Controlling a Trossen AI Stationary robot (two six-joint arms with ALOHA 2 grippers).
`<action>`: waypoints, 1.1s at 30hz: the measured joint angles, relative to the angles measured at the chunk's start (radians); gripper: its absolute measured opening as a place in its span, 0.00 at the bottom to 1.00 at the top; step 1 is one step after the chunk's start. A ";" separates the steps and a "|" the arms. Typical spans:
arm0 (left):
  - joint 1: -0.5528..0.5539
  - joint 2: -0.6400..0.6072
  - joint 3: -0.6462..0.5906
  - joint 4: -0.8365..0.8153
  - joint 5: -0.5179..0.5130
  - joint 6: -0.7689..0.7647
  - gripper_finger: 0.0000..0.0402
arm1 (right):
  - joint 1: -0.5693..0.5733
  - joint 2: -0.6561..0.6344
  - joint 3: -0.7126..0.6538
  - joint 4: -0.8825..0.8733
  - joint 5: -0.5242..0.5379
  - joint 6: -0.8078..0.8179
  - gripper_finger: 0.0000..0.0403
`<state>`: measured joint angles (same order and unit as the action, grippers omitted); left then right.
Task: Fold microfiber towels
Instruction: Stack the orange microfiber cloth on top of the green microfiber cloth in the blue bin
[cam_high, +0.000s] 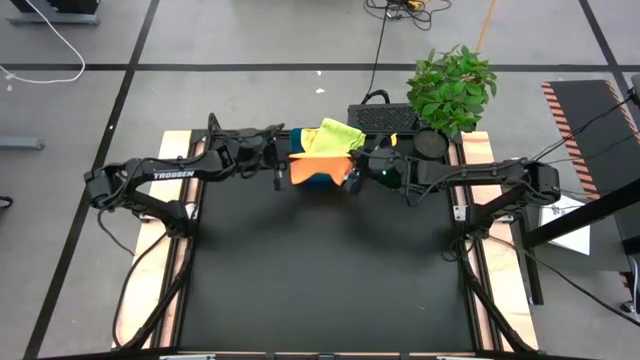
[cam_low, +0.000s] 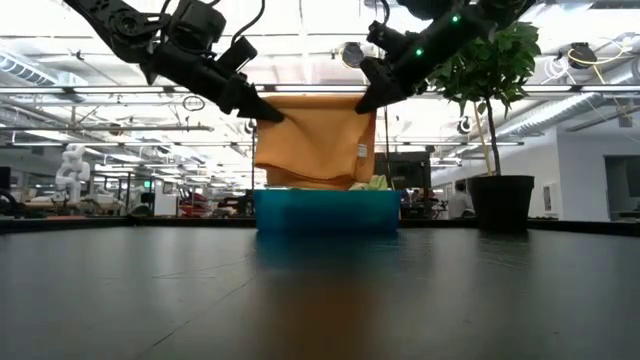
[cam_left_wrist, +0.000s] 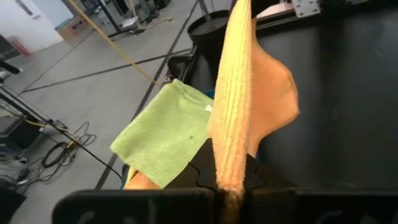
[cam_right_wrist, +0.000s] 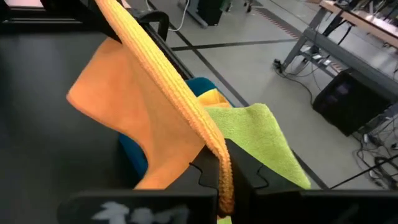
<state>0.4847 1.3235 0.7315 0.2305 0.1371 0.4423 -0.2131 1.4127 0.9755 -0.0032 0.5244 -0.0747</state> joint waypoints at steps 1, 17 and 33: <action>0.007 0.000 0.000 0.004 0.002 -0.003 0.02 | -0.008 0.000 0.000 0.002 -0.003 -0.008 0.00; 0.137 0.164 0.034 0.107 0.131 -0.007 0.03 | -0.186 0.008 0.000 -0.015 -0.211 0.006 0.00; 0.200 0.433 0.254 -0.044 0.096 0.024 0.05 | -0.340 0.210 -0.001 0.057 -0.248 -0.098 0.00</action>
<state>0.6847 1.7568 0.9851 0.1870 0.2330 0.4662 -0.5534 1.6223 0.9745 0.0533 0.2764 -0.1723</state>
